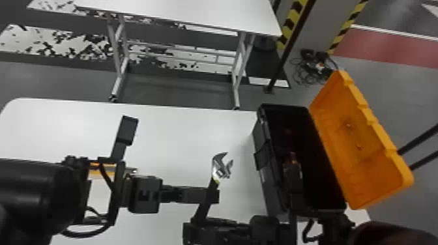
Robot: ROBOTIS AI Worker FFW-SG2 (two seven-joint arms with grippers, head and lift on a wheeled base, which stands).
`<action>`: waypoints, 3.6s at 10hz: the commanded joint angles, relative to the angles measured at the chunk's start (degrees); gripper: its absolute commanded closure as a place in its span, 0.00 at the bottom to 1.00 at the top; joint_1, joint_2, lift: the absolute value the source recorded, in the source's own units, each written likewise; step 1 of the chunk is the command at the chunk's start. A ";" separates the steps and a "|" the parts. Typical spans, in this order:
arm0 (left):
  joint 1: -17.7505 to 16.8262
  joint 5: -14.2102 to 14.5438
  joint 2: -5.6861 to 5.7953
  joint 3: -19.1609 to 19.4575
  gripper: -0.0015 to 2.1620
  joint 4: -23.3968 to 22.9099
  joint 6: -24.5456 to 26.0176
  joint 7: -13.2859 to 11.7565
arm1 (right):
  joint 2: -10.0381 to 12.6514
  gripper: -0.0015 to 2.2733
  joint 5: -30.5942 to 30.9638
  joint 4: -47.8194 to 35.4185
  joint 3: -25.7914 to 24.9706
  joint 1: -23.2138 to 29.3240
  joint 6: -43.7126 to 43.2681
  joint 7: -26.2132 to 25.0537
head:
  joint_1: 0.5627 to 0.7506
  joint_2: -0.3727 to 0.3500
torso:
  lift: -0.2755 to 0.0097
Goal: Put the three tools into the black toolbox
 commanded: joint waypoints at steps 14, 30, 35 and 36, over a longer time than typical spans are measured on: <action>2.55 1.83 -0.14 4.05 0.00 0.53 -4.23 0.71 | 1.48 0.99 5.34 -3.59 0.72 3.71 -7.63 -3.48 | 0.70 0.24 | 0.79; 20.57 9.39 2.64 26.11 0.03 -9.67 -15.13 1.67 | -1.16 0.99 21.25 -6.14 -6.84 -1.04 -14.13 -16.05 | 0.70 0.39 | 0.79; 24.18 8.60 2.56 26.11 0.03 -10.46 -18.11 1.85 | -4.15 0.99 21.95 0.19 -16.51 1.95 -25.21 -15.08 | 0.70 0.14 | 0.79; 24.79 8.60 2.47 26.11 0.03 -10.81 -18.29 1.76 | -4.15 0.99 22.74 2.74 -16.69 3.27 -28.90 -14.73 | 0.70 0.09 | 0.79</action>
